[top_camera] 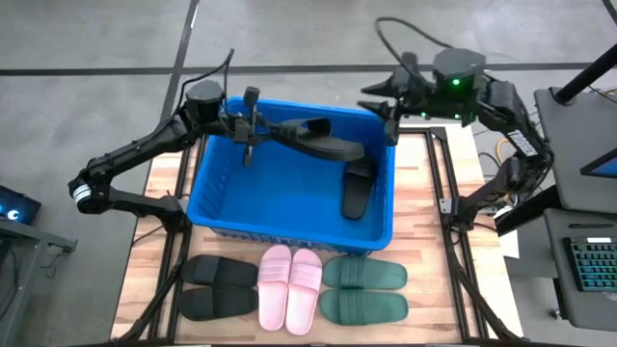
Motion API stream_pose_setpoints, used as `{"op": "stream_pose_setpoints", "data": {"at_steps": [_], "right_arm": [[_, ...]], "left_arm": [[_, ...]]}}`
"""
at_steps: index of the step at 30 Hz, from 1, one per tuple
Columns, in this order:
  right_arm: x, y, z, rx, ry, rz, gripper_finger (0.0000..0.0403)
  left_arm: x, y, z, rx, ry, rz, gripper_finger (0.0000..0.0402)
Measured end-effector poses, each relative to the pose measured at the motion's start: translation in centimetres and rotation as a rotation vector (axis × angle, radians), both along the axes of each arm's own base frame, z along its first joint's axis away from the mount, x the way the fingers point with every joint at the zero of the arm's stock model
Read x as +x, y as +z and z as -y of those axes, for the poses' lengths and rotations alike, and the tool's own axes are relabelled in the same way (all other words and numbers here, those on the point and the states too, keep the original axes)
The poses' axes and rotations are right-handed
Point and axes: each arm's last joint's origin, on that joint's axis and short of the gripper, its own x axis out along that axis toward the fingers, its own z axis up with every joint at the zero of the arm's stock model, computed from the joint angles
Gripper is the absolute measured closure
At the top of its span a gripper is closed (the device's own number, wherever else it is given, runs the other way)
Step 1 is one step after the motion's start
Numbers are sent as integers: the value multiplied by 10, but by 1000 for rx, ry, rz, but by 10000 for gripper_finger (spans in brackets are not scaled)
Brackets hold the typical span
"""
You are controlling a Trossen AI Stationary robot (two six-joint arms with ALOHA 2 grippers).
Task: Pick and place slides into bin
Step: Put the black slide into the blue bin
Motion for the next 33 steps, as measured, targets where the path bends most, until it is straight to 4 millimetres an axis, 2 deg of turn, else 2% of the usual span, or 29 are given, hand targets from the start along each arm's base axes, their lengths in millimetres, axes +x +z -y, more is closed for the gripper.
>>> {"op": "stream_pose_setpoints", "data": {"at_steps": [6, 9, 14, 18, 21, 26, 33], "right_arm": [[10, -5, -2, 46, 92, -9, 257], [4, 3, -3, 17, 97, 18, 250], [-3, 14, -7, -44, 177, 53, 248], [-2, 14, -9, 23, 235, 62, 255], [-10, 16, -14, 59, 260, 41, 262], [-17, 17, -21, 45, 224, 1, 263], [-15, 15, -25, -34, 165, -32, 227]], "left_arm": [[1, -6, 0, -15, 37, -35, 375], [1, -8, -1, -17, 100, -59, 375], [3, -11, 1, -38, 54, -77, 375], [6, -14, 2, -45, 68, -105, 375], [5, -16, 1, -46, 104, -120, 375], [4, -18, -1, -46, 163, -145, 375], [5, -13, -1, -32, 166, -115, 375]]}}
